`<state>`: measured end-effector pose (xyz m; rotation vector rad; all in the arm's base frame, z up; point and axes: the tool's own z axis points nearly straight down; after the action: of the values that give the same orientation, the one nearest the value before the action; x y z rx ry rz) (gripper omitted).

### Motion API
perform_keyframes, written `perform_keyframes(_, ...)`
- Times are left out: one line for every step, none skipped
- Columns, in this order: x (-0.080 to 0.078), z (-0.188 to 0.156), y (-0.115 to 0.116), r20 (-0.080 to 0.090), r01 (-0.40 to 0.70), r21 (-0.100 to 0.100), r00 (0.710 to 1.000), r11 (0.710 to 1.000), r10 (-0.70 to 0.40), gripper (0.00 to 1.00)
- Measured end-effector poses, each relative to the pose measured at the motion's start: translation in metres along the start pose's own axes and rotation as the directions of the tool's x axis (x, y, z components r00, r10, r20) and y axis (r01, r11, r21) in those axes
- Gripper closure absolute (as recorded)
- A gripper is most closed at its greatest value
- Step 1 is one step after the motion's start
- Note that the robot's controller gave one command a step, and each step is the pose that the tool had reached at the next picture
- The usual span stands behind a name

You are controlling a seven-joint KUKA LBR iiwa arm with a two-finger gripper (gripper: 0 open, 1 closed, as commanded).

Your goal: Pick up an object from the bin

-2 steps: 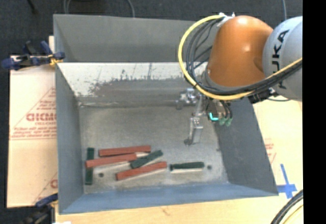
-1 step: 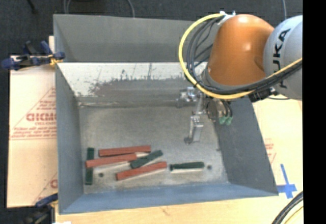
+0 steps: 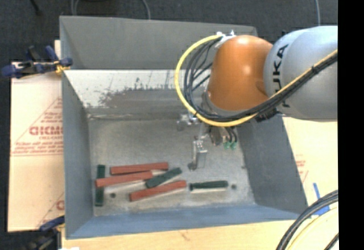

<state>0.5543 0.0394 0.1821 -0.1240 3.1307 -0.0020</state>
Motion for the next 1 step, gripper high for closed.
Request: perform_keyframes(-0.0204, 0.0199, 0.0763, -0.004, 0.208, -0.002, 0.978, 0.978, -0.208, 0.0)
